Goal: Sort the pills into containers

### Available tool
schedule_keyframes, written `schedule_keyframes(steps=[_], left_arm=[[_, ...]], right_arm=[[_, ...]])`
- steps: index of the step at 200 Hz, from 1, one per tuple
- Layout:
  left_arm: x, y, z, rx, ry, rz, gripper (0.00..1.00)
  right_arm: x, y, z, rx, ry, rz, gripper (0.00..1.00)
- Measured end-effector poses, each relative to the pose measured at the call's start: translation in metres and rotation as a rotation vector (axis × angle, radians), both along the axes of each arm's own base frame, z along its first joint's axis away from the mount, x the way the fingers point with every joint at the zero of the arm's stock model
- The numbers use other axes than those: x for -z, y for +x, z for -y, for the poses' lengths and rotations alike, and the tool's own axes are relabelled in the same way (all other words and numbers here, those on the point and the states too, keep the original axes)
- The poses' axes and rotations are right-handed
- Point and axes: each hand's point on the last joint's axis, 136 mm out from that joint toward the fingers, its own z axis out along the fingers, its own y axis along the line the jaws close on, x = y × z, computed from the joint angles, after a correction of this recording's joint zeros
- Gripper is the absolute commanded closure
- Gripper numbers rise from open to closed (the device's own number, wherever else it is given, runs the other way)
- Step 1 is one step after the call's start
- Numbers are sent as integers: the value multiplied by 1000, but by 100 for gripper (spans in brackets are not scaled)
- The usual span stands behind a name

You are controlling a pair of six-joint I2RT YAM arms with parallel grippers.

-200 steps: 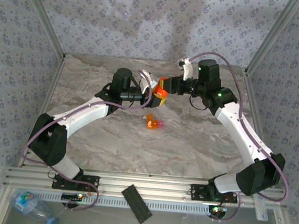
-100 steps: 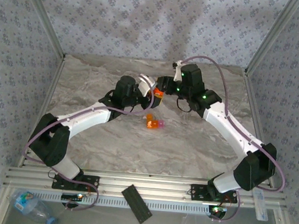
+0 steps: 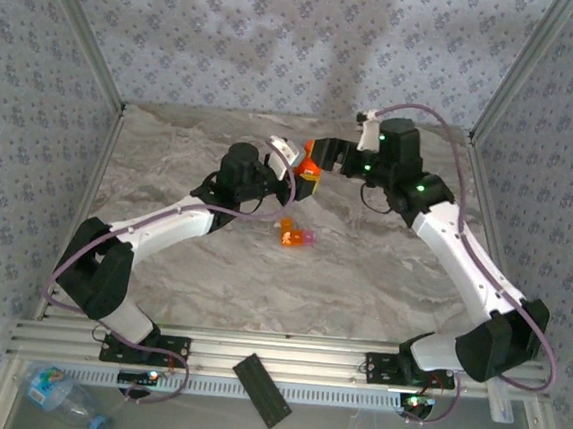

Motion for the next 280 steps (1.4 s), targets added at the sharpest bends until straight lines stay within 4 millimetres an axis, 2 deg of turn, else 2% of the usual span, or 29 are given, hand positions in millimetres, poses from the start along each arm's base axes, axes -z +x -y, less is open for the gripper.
schedule_keyframes(steps=[24, 43, 101, 183, 234, 264, 280], left_arm=[[-2, 1, -5, 27, -9, -7, 100], [-5, 0, -7, 74, -16, -18, 100], [-26, -28, 4, 293, -35, -57, 100], [-16, -41, 7, 372, -20, -119, 100], [-12, -41, 8, 374, -15, -131, 100], [-9, -41, 8, 377, -12, -140, 100], [-9, -41, 8, 375, -12, -141, 100]], right_arm=[[-21, -10, 14, -32, 25, 51, 9], [-27, -14, 20, -67, 17, 81, 9], [-13, -19, 11, -207, -77, 92, 9], [-8, -29, -9, -312, -98, 102, 16], [-3, -26, -16, -326, -102, 89, 29], [0, -25, -17, -328, -104, 82, 48], [-1, -24, -17, -326, -100, 82, 53]])
